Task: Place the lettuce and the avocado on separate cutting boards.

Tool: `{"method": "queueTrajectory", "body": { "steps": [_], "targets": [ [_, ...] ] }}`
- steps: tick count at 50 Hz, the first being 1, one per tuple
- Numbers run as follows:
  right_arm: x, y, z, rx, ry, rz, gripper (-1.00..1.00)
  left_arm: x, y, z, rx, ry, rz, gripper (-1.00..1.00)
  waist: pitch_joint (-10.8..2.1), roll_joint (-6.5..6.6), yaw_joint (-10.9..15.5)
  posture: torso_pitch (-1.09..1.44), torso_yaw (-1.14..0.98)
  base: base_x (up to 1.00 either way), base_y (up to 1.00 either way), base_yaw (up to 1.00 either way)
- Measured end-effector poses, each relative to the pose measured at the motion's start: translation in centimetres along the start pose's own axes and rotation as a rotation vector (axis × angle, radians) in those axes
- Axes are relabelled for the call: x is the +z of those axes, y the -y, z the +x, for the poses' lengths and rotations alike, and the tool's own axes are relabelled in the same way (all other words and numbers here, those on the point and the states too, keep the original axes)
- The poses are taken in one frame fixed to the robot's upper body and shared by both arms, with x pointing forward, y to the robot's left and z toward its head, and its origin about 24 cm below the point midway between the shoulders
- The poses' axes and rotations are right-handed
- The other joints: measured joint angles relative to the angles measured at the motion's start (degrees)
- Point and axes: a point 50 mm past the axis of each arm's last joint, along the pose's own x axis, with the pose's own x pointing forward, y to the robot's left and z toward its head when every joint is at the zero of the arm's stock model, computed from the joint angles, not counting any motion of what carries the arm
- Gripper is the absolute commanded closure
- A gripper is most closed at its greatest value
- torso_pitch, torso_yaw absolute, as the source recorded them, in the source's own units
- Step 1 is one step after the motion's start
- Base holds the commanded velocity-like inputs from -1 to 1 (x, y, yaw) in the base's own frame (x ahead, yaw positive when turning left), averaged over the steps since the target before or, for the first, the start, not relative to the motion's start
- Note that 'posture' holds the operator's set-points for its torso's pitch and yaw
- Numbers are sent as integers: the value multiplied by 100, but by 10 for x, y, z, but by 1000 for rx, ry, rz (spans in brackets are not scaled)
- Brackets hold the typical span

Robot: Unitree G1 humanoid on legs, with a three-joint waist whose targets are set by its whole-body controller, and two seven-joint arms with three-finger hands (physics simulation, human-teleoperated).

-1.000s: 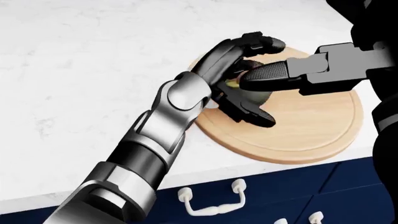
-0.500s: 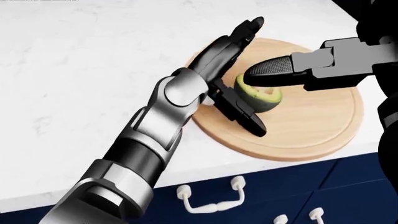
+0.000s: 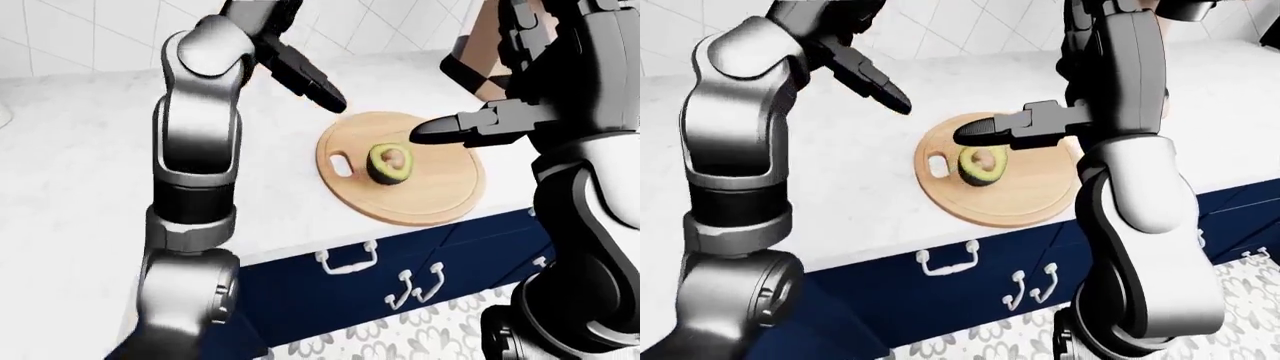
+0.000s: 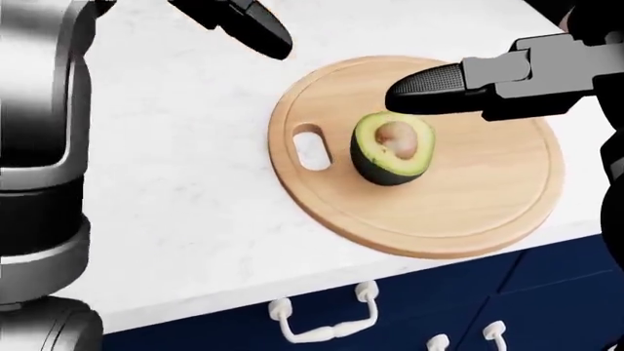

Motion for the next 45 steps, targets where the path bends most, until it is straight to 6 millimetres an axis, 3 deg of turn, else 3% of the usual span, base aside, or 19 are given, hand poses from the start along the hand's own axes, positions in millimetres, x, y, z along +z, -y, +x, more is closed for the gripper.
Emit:
{"method": "queueTrajectory", "body": {
  "steps": [4, 8, 18, 30, 45],
  "targets": [
    [1, 1, 0, -1, -2, -6, -100, 30, -48, -34, 181, 89, -22, -100, 20, 40, -15, 0, 0, 0, 0, 0],
    [3, 4, 0, -18, 2, -13, -100, 46, -65, -77, 299, 179, -55, -100, 14, 66, -4, 0, 0, 0, 0, 0],
    [9, 10, 0, -32, 15, -28, -100, 18, -72, -133, 399, 66, -109, -100, 91, 89, -24, 0, 0, 0, 0, 0],
    [11, 16, -5, -54, 18, -37, -100, -2, -69, -168, 444, 2, -116, -100, 74, 159, -29, 0, 0, 0, 0, 0],
    [2, 28, -11, -101, -8, -50, -100, -35, -75, -176, 511, -81, -138, -100, 22, 230, -46, 0, 0, 0, 0, 0]
  ]
}}
